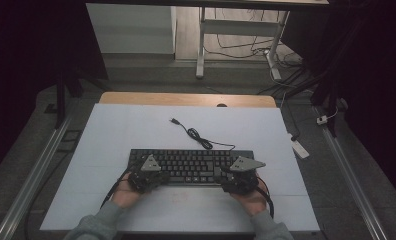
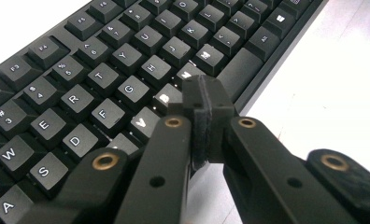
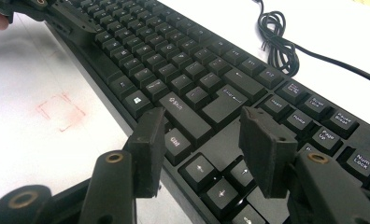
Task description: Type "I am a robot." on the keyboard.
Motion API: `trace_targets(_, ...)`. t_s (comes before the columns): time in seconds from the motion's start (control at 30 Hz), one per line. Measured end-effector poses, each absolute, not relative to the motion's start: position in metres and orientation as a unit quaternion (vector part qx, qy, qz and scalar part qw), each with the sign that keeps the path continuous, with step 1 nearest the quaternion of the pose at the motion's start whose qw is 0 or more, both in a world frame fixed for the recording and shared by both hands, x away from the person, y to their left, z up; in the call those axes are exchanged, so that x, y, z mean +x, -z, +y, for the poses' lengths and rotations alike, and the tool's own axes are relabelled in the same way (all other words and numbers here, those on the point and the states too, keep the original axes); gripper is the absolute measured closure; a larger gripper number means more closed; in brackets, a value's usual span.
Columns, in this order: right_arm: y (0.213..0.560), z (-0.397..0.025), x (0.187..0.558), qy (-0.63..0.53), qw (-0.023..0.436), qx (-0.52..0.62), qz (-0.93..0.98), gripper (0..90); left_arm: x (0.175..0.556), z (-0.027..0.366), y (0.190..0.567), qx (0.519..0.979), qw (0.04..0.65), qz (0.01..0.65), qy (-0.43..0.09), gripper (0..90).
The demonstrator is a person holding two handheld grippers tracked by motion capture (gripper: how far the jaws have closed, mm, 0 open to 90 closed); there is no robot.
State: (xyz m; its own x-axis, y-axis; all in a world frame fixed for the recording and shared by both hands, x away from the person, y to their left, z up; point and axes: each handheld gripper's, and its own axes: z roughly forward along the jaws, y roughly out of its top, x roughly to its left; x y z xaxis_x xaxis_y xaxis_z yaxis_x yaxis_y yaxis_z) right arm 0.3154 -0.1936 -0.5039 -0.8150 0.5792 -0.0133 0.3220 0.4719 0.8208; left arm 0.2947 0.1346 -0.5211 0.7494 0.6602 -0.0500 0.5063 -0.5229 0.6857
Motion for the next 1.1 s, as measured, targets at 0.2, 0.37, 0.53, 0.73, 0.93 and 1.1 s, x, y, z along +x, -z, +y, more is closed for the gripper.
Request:
trace_targets(0.2, 0.504, -0.193, 0.316, -0.438, 0.146, 0.267, 0.846, 50.9, 0.294, 0.132, 0.524, 0.867, 0.352, 0.336, -0.110, 89.0)
trace_targets(0.37, 0.504, -0.193, 0.315, -0.440, 0.145, 0.266, 0.845, 50.8, 0.294, 0.133, 0.523, 0.866, 0.354, 0.335, -0.112, 88.9)
trace_targets(0.53, 0.505, -0.193, 0.315, -0.441, 0.145, 0.266, 0.845, 50.8, 0.293, 0.136, 0.519, 0.858, 0.373, 0.335, -0.110, 82.1)
trace_targets(0.73, 0.504, -0.194, 0.315, -0.440, 0.145, 0.267, 0.845, 50.8, 0.292, 0.143, 0.512, 0.843, 0.393, 0.347, -0.119, 59.1)
trace_targets(0.93, 0.504, -0.194, 0.315, -0.441, 0.145, 0.267, 0.845, 50.8, 0.292, 0.150, 0.507, 0.832, 0.399, 0.363, -0.128, 43.8)
trace_targets(1.1, 0.504, -0.194, 0.316, -0.441, 0.146, 0.267, 0.845, 50.7, 0.293, 0.155, 0.504, 0.827, 0.399, 0.376, -0.125, 36.6)
